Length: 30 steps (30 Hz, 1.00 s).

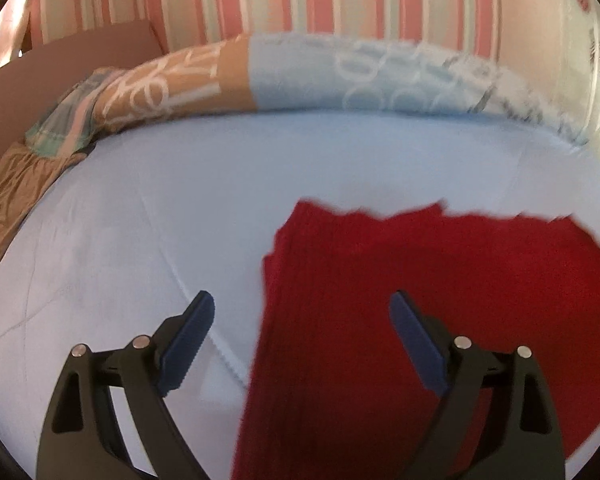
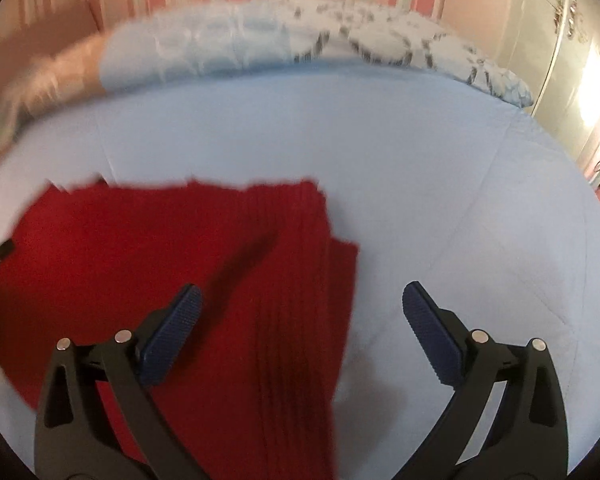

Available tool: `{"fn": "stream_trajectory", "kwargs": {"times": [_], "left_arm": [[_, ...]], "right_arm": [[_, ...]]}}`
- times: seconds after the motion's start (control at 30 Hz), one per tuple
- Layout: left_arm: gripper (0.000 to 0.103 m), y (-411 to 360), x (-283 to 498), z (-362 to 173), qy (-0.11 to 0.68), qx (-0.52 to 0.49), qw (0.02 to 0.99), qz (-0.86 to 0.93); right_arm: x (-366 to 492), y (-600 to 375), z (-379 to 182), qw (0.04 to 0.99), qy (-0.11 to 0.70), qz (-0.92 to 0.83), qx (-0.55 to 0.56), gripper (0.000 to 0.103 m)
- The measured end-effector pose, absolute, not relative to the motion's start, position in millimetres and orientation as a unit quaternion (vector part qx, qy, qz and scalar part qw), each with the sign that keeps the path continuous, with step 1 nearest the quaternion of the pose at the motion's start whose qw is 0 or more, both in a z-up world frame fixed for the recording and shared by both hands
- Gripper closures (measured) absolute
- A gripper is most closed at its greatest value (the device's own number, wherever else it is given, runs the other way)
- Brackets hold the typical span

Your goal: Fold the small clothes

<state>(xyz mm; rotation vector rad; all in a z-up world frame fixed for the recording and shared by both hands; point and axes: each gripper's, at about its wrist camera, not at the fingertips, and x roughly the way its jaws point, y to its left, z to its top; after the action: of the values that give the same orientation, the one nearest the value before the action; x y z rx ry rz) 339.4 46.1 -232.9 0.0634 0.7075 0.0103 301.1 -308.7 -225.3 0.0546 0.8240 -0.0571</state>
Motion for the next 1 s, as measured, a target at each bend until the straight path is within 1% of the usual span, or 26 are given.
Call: {"fn": "stream_trajectory", "kwargs": {"times": [0.1,0.17,0.2,0.33,0.43,0.6,0.77,1.0], "left_arm": [[0.013,26.2,315.6,-212.9,0.323,0.029,0.946,-0.012],[0.013,14.8,301.9,-206.3,0.314,0.027,0.949,-0.021],[0.013,7.4,294.3,-204.4,0.310,0.027,0.950,-0.026],[0.013,-19.5,281.6,-201.3,0.305,0.038,0.951,-0.040],[0.013,-39.9,283.0,-205.3,0.310,0.040,0.949,-0.045],[0.013,-50.5,287.2,-210.9,0.317,0.028,0.947,-0.044],[0.013,-52.6,281.8,-212.8,0.302,0.047,0.951,-0.052],[0.013,-48.2,292.8,-216.1,0.303,0.010,0.952,-0.049]], "right_arm": [[280.8,-329.0,-226.2,0.916,0.400,-0.019,0.039,0.005],[271.5,-340.7,-234.0,0.912,0.406,-0.003,0.059,0.010],[266.6,-347.8,-239.2,0.910,0.409,0.009,0.068,0.017],[255.3,-358.9,-253.3,0.904,0.413,0.048,0.099,0.022],[258.5,-362.4,-259.8,0.896,0.410,0.093,0.143,0.026],[277.7,-362.5,-272.1,0.890,0.422,0.100,0.143,0.029],[283.1,-361.6,-282.0,0.887,0.432,0.094,0.133,0.029],[292.7,-360.6,-291.5,0.878,0.435,0.119,0.161,0.029]]}}
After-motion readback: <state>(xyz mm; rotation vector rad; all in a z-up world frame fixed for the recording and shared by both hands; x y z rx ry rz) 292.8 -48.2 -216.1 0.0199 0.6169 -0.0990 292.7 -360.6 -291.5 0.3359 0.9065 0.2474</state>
